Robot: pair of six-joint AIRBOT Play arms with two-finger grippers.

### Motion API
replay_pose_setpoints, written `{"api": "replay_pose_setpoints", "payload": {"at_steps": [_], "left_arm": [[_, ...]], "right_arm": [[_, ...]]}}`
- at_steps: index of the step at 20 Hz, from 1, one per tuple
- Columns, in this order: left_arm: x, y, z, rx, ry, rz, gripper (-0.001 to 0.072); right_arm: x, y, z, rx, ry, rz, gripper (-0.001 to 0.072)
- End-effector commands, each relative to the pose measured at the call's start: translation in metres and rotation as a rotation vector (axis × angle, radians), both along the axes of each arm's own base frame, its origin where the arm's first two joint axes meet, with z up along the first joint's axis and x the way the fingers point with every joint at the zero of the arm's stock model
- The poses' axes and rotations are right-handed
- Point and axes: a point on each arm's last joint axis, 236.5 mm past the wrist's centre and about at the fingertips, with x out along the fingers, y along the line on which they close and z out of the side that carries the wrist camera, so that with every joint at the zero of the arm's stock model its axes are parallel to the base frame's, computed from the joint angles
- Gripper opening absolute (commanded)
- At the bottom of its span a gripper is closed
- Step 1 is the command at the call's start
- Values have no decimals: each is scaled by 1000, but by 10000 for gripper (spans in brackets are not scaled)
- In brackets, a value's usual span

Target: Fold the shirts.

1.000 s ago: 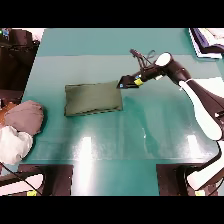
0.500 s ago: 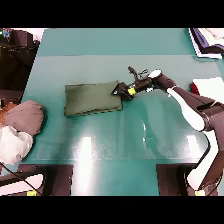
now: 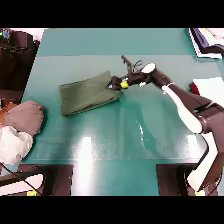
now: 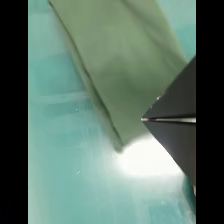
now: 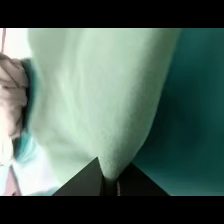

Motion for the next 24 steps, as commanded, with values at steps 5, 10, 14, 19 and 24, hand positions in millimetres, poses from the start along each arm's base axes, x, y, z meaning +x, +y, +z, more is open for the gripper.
{"api": "replay_pose_setpoints", "payload": {"at_steps": [5, 10, 14, 19, 24], "left_arm": [[-3, -3, -2, -3, 15, -12, 26], [-5, -28, 4, -98, 8, -71, 27], [-7, -43, 8, -155, 7, -100, 27], [-7, -44, 8, -174, 13, -87, 27], [-6, -44, 7, -188, 22, -69, 27]], "right_arm": [[25, -237, 65, -277, -145, -296, 14], [17, -428, 104, -347, -199, -722, 14], [-2, -523, 116, -374, -215, -931, 14], [-4, -562, 144, -374, -327, -1006, 14], [2, -564, 219, -432, -499, -971, 14]]}}
